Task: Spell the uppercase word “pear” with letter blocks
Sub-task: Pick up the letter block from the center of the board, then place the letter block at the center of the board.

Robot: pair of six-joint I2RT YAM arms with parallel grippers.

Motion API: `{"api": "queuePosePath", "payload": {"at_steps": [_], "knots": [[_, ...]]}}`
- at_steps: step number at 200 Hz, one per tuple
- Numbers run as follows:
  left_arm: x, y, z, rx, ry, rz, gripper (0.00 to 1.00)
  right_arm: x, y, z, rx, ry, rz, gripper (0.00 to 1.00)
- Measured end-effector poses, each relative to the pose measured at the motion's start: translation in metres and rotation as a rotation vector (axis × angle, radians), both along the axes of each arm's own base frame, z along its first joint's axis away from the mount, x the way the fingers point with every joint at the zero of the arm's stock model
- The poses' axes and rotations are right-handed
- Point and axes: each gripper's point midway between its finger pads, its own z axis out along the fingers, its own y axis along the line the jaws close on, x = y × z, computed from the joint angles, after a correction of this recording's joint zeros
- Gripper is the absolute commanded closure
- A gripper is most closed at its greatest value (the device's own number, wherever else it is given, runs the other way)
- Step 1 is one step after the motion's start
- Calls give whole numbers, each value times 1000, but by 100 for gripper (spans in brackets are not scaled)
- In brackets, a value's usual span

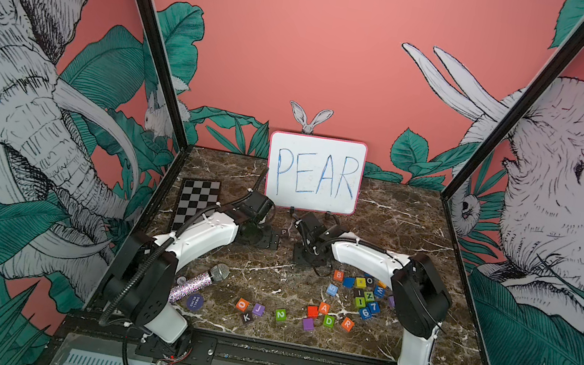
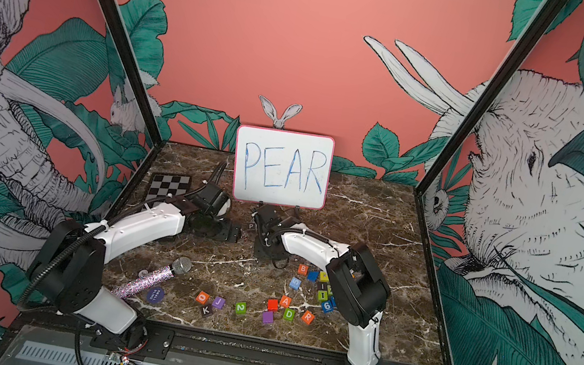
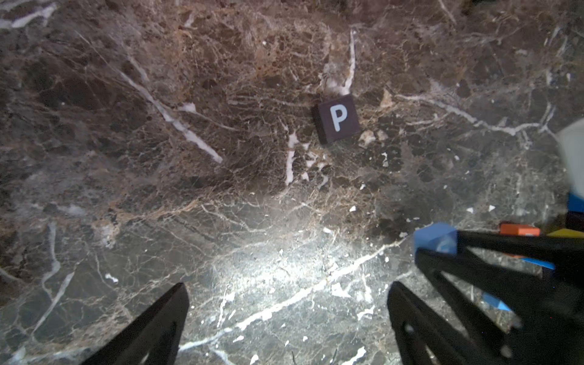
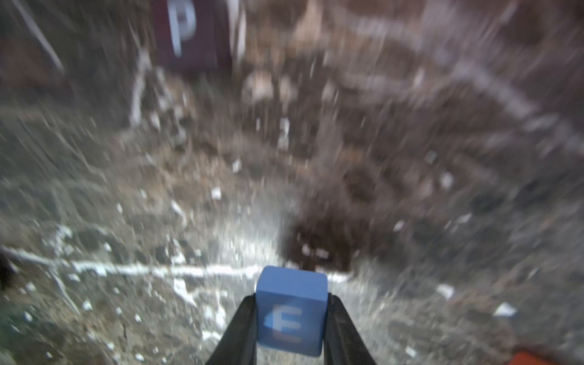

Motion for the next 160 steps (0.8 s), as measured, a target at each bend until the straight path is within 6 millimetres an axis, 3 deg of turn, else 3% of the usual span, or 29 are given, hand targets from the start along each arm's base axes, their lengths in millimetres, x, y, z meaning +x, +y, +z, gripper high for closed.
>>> {"api": "queuePosePath", "payload": {"at_steps": [30,72,160], "knots": [[7,-2,-3,-14,16,-1,1,40,6,6,22,-44,-22,69],[14,-4,6,-29,-6,-6,1,66,17,-4,16,-58,-6,70],[14,-4,5,-32,-2,-7,1,80,27,-7,12,-58,13,72]]}}
